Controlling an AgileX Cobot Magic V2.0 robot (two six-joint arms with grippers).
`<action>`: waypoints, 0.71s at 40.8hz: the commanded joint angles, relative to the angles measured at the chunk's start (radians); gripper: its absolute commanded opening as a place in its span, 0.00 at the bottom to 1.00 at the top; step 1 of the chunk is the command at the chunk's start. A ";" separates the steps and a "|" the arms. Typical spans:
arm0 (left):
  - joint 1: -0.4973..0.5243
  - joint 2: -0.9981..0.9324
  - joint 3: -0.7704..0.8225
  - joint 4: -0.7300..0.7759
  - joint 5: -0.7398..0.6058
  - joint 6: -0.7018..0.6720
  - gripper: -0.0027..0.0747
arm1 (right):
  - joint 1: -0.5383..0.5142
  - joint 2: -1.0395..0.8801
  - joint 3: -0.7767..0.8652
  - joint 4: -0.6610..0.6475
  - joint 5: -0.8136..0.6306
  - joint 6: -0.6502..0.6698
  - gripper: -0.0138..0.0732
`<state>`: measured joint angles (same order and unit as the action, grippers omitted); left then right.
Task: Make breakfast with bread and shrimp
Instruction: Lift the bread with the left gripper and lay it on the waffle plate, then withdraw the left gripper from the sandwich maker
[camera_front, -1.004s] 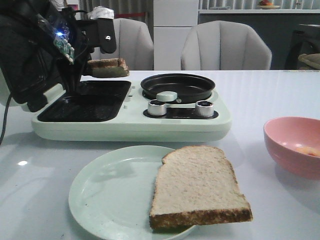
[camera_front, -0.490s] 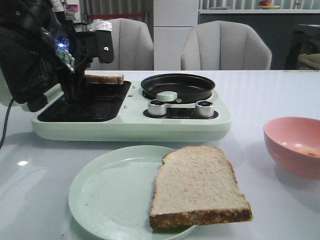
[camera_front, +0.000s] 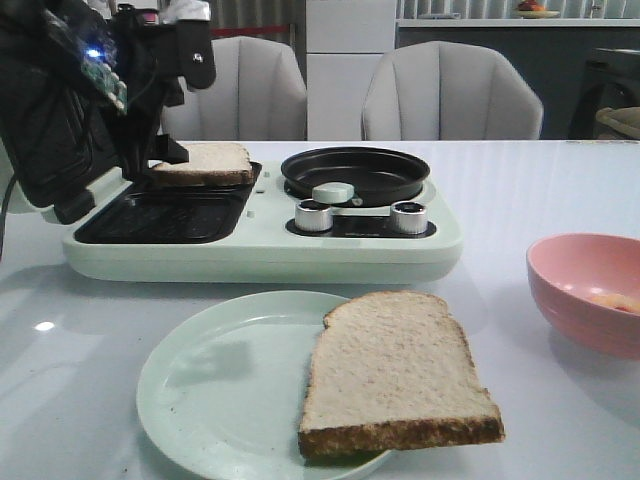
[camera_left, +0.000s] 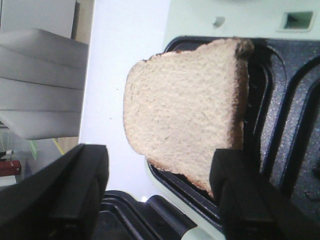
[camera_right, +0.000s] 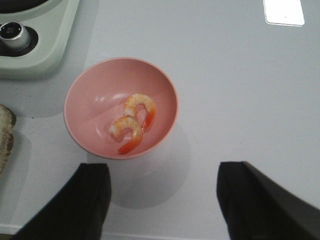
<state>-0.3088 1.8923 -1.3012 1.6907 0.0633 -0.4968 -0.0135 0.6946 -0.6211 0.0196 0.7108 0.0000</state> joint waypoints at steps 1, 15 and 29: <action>0.003 -0.125 0.026 0.001 -0.011 -0.016 0.67 | -0.002 0.001 -0.032 0.001 -0.070 -0.007 0.80; -0.113 -0.425 0.322 0.001 0.112 -0.128 0.67 | -0.002 0.001 -0.032 0.001 -0.070 -0.007 0.80; -0.477 -0.560 0.364 -0.418 0.804 0.173 0.67 | -0.002 0.001 -0.032 0.001 -0.070 -0.007 0.80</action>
<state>-0.7205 1.3900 -0.8921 1.4723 0.7088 -0.4464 -0.0135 0.6946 -0.6211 0.0196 0.7108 0.0000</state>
